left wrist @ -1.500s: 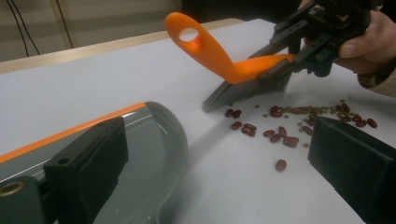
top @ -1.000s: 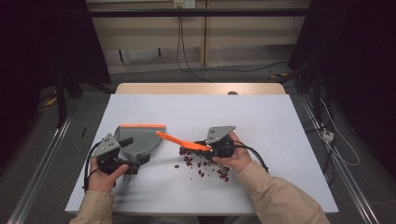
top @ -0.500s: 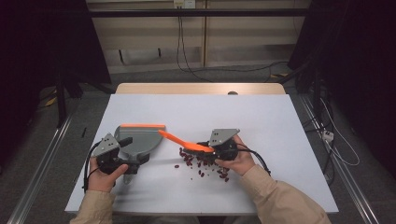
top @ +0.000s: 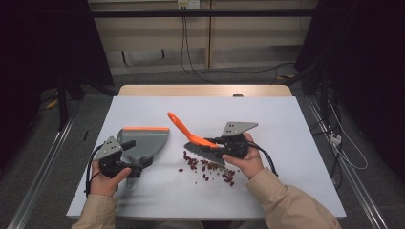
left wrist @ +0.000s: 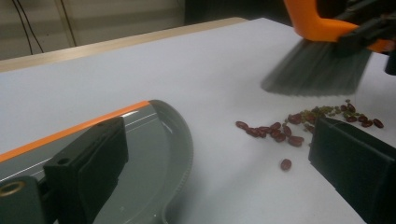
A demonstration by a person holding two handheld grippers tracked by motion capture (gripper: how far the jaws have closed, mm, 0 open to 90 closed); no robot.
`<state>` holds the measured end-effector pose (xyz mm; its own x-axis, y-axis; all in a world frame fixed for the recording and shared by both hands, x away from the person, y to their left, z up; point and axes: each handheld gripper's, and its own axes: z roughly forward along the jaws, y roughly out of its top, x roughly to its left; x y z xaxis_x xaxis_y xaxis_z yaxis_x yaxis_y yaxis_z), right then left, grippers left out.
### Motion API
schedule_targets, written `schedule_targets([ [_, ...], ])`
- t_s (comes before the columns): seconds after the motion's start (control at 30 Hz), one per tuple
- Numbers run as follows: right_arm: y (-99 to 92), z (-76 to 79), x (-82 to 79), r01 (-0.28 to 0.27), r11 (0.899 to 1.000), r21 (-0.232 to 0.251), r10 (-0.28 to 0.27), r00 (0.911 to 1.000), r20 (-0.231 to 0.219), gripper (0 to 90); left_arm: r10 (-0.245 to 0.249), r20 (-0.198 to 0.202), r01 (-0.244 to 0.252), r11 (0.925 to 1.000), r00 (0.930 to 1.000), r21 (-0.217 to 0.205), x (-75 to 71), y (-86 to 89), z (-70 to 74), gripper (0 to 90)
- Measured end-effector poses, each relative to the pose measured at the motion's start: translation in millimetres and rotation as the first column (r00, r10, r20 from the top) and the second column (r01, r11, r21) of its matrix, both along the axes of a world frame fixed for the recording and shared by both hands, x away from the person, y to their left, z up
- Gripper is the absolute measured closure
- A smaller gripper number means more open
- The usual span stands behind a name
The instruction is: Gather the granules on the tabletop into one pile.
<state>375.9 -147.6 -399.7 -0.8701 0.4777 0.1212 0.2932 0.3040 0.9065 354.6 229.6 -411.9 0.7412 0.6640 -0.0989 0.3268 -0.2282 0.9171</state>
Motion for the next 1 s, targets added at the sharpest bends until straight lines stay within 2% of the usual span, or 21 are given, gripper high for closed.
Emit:
schedule_targets([
  [0.07,7.1,-2.0,-7.5,-0.036,0.999,0.034,0.036,0.9991,-0.022,70.4,-0.001,-0.002,0.001,1.0000,1.0000,-0.003,0.3,0.0,-0.1,4.6],
  [0.17,15.7,-4.4,-14.3,-0.065,0.996,0.055,0.067,0.9969,-0.041,70.4,-0.006,-0.002,0.006,1.0000,1.0000,-0.004,0.5,-0.2,-0.1,4.6],
  [0.2,24.4,-8.4,-18.4,-0.086,0.994,0.072,0.091,0.9933,-0.072,70.4,-0.006,-0.002,0.006,1.0000,1.0000,-0.004,0.7,-0.1,-0.2,4.6],
  [0.33,38.3,-21.4,-19.5,-0.138,0.986,0.096,0.150,0.9790,-0.138,70.4,0.001,-0.002,-0.001,1.0000,1.0000,-0.007,0.6,0.3,-0.2,4.5],
  [0.37,38.3,-21.4,-19.5,-0.138,0.986,0.096,0.150,0.9790,-0.138,70.4,0.000,-0.003,0.000,1.0000,1.0000,-0.007,0.6,0.6,-0.3,4.5],
  [0.4,44.4,-28.3,-19.1,-0.145,0.986,0.078,0.156,0.9734,-0.168,70.4,-0.005,-0.003,0.005,1.0000,1.0000,-0.007,0.9,1.2,-0.4,4.5],
  [0.43,44.4,-28.3,-19.1,-0.145,0.986,0.078,0.156,0.9734,-0.168,70.4,-0.005,-0.004,0.005,1.0000,1.0000,-0.008,0.9,1.4,-0.5,4.5],
  [0.47,47.0,-34.6,-17.2,-0.153,0.985,0.084,0.168,0.9619,-0.216,70.4,0.001,-0.003,-0.001,1.0000,1.0000,-0.004,0.7,2.0,-0.7,4.5],
  [0.5,47.0,-34.6,-17.2,-0.153,0.985,0.084,0.168,0.9619,-0.216,70.4,0.001,-0.003,-0.001,1.0000,1.0000,-0.004,0.7,2.0,-0.7,4.5],
  [0.53,48.8,-38.8,-15.6,-0.145,0.986,0.084,0.161,0.9568,-0.242,70.4,0.004,-0.003,-0.004,0.9999,1.0000,-0.011,0.8,2.8,-1.0,4.5],
  [0.63,49.0,-38.7,-12.9,-0.124,0.990,0.066,0.137,0.9603,-0.243,70.6,0.002,-0.005,-0.002,0.9999,1.0000,-0.012,1.1,3.6,-1.1,4.5],
  [0.67,47.2,-39.4,-7.4,-0.113,0.993,0.042,0.120,0.9627,-0.243,70.7,0.001,-0.004,-0.001,0.9999,1.0000,-0.011,0.9,3.5,-0.8,4.5],
  [0.83,40.9,-44.6,3.3,-0.074,0.996,0.044,0.083,0.9608,-0.265,70.4,0.004,-0.001,-0.004,1.0000,1.0000,-0.009,0.6,2.7,-0.7,4.6],
  [0.97,36.5,-45.3,10.4,-0.064,0.997,0.043,0.072,0.9648,-0.253,70.3,0.003,-0.003,-0.003,1.0000,1.0000,-0.005,0.7,2.3,-1.0,4.5],
  [1.0,33.4,-44.8,13.9,-0.044,0.998,0.040,0.052,0.9671,-0.249,70.4,-0.003,-0.003,0.003,1.0000,1.0000,-0.006,1.0,2.3,-1.1,4.6],
])
